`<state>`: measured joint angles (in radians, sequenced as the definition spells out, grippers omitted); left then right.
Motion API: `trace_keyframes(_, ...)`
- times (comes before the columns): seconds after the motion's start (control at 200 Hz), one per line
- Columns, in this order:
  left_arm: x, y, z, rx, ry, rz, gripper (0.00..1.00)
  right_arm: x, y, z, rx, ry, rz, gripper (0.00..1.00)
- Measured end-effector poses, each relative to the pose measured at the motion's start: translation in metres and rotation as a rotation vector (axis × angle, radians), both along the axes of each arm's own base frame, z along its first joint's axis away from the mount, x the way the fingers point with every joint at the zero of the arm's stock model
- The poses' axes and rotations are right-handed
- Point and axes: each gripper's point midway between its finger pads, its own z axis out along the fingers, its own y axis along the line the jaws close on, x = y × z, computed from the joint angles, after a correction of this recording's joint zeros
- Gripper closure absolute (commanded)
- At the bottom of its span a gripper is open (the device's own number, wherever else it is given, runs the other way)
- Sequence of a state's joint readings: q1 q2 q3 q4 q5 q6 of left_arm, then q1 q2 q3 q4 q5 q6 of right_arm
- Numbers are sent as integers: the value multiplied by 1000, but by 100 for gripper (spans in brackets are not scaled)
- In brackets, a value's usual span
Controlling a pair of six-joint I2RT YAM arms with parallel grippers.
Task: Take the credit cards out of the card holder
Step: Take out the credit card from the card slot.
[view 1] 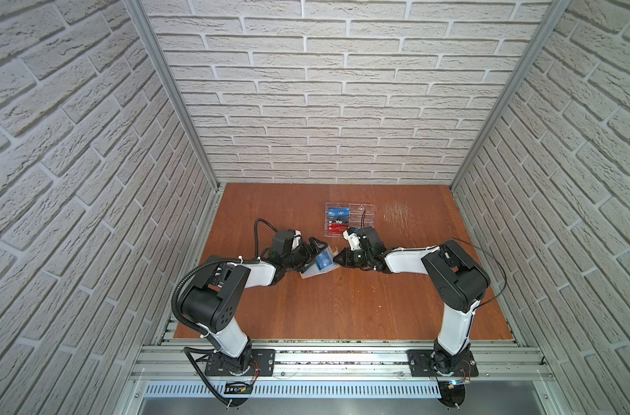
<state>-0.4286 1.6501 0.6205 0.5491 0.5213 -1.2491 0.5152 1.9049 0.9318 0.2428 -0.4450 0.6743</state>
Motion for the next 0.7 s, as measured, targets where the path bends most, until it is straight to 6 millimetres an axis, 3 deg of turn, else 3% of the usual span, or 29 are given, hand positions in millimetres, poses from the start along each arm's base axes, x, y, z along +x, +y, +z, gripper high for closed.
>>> trace_keyframes(0.695, 5, -1, 3, -33, -81, 6, 2, -1, 2, -1, 31, 1, -6, 88)
